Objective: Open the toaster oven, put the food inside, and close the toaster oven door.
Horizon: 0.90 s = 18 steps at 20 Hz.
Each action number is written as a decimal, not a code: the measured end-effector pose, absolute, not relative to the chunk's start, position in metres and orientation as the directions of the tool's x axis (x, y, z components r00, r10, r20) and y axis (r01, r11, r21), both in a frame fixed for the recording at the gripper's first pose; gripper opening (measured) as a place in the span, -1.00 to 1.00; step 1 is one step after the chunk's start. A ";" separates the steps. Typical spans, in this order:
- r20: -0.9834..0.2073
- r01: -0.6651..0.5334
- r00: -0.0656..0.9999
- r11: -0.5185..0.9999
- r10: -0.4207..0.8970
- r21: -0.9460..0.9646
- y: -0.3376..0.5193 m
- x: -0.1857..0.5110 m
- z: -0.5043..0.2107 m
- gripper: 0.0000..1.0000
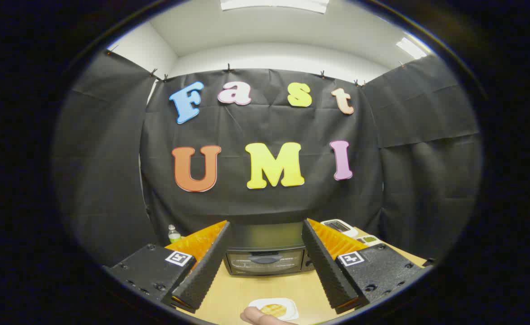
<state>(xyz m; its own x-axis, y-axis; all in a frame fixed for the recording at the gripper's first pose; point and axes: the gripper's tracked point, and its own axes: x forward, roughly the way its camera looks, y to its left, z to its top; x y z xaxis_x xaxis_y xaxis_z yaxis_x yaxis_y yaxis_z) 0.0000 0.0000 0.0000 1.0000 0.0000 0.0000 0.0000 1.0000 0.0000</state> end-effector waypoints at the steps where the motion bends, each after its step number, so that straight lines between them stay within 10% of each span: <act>1: -0.004 -0.003 1.000 1.000 0.003 -0.006 0.002 0.000 -0.002 1.00; 18: -0.022 0.019 1.000 0.999 -0.020 -0.030 0.003 0.024 -0.026 1.00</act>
<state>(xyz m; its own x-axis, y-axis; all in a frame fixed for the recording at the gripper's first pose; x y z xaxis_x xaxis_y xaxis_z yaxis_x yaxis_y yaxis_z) 0.0238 0.0029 -0.0256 0.9996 -0.0202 -0.0219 0.0195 0.9994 -0.0302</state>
